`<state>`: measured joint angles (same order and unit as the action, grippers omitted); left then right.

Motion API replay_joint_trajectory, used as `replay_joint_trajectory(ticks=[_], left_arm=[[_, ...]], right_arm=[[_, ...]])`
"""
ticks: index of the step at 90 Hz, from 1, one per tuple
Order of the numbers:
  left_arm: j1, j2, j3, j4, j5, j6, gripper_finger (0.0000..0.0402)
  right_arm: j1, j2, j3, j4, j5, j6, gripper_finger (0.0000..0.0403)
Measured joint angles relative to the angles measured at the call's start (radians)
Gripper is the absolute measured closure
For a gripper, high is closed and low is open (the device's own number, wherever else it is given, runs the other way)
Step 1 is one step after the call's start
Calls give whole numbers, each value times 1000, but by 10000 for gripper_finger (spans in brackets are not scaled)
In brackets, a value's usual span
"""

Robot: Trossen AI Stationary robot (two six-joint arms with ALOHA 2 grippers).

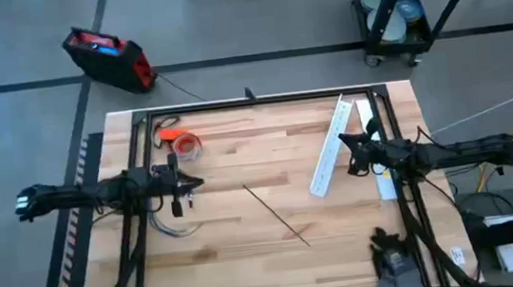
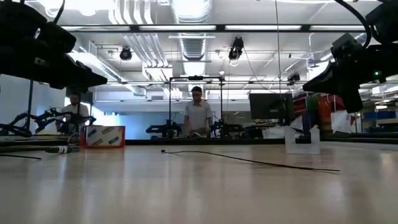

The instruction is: Ziptie cables

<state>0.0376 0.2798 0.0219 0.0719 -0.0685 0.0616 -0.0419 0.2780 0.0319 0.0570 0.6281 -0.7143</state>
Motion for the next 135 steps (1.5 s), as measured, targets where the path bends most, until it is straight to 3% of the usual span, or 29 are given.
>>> replay_joint_trajectory(ticks=[113, 117, 129, 135], left_arm=[[0, 0, 0, 14, 1, 3, 388], [-1, 1, 0, 41, 5, -65, 388], [-2, 6, 2, 113, 43, -498, 388], [-2, 7, 2, 138, 27, -564, 388]], right_arm=[[0, 0, 0, 0, 0, 0, 396], [0, 0, 0, 0, 0, 0, 396], [0, 0, 0, 0, 0, 0, 396], [0, 0, 0, 0, 0, 0, 396]])
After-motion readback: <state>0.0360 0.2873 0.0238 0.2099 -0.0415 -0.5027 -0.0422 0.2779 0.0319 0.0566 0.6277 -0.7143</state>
